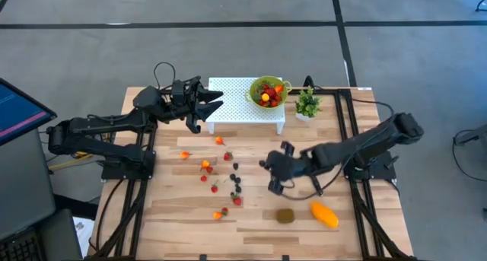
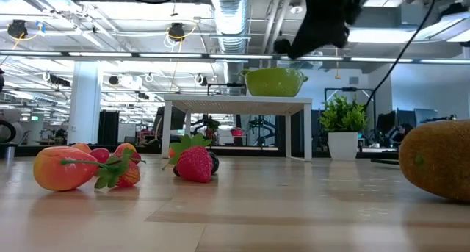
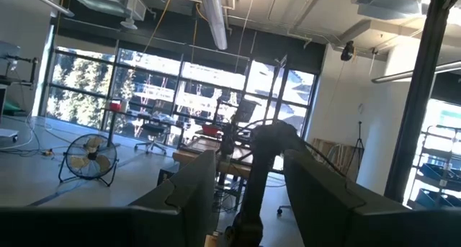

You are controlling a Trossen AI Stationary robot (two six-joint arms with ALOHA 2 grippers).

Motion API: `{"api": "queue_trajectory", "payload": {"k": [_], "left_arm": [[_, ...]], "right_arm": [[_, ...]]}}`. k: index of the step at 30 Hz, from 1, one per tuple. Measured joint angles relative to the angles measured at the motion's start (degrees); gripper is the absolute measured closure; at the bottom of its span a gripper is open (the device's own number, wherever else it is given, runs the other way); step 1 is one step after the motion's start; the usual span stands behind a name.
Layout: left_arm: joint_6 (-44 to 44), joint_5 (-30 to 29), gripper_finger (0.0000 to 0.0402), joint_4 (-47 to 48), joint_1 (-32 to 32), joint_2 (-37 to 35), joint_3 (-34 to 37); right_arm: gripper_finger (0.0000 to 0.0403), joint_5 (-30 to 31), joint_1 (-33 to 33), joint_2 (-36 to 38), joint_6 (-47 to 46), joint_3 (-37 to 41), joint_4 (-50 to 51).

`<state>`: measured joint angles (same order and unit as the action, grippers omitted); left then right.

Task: Pick & Place Fruit
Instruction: Put the black cherry into the green strainer bowl

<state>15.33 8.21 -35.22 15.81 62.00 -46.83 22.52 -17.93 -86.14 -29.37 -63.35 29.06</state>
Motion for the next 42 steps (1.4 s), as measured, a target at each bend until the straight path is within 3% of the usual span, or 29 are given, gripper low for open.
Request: {"api": "queue_trajectory", "payload": {"k": [11,24,33,42], "left_arm": [[0.0,0.0,0.0243,0.0,0.0,0.0,0.0],[0.0,0.0,0.0243,0.0,0.0,0.0,0.0],[0.0,0.0,0.0243,0.0,0.0,0.0,0.0],[0.0,0.0,0.0243,0.0,0.0,0.0,0.0]], "right_arm": [[0.0403,-0.8,17.3,10.9,13.0,-0.3,-7.2],[0.0403,-15.2,38.3,9.7,16.2,-2.4,-5.0],[0.0403,-18.4,45.1,9.6,16.5,-2.4,-2.7],[0.0403,-18.8,46.2,5.4,16.5,-2.5,-2.8]]}}
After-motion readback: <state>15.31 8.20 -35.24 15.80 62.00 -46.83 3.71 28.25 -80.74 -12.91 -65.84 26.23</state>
